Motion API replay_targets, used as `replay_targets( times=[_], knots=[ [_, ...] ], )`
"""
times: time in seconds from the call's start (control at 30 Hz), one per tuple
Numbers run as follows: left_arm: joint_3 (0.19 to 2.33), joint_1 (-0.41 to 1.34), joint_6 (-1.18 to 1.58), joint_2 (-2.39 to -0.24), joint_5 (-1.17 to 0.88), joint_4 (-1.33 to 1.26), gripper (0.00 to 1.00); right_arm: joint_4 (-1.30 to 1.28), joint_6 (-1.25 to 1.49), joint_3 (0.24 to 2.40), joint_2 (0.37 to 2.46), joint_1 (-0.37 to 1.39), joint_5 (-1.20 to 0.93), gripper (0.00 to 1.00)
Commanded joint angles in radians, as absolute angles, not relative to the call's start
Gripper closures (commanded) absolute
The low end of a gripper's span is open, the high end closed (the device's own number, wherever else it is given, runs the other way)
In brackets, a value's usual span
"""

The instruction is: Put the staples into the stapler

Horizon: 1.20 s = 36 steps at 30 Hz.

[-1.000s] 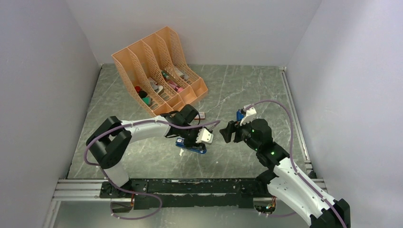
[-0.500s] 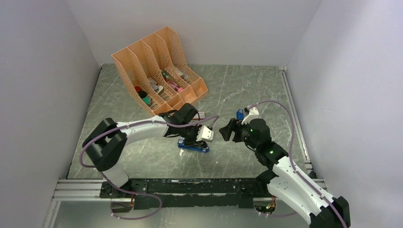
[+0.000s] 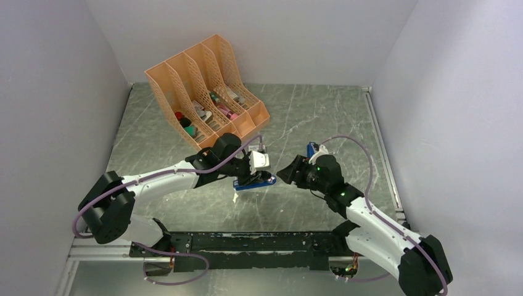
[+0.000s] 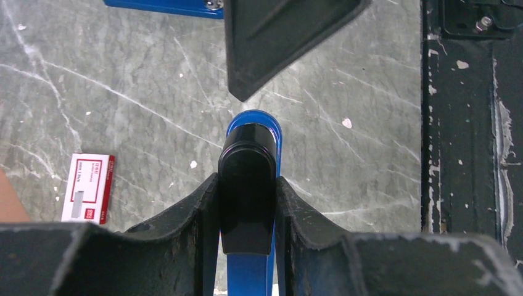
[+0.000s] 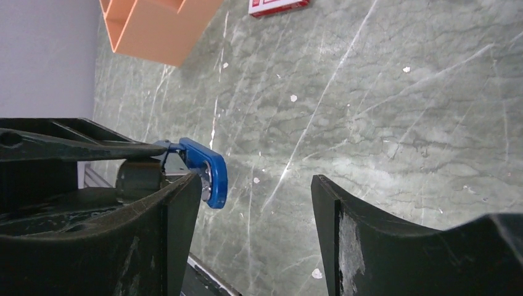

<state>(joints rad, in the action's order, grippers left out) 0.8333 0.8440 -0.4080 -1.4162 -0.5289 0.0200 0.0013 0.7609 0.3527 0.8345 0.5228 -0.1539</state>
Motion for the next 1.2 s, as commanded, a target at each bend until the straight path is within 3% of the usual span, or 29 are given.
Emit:
replay_targets(
  times=[0.0, 0.47, 0.8, 1.17],
  knots=[
    [0.838, 0.839, -0.368, -1.388, -0.498, -0.098, 0.93, 0.05, 0.78, 0.363, 0.887, 0.516, -0.188, 0.3],
    [0.813, 0.839, -0.365, -1.367, -0.483, -0.137, 0.93, 0.126, 0.77, 0.358, 1.014, 0.518, -0.232, 0.34],
    [0.741, 0.838, -0.309, -1.301, -0.46, -0.252, 0.93, 0.144, 0.765, 0.362, 1.202, 0.518, -0.22, 0.37],
    [0.638, 0.839, -0.236, -1.224, -0.447, -0.411, 0.93, 0.177, 0.754, 0.36, 1.263, 0.519, -0.243, 0.37]
  ],
)
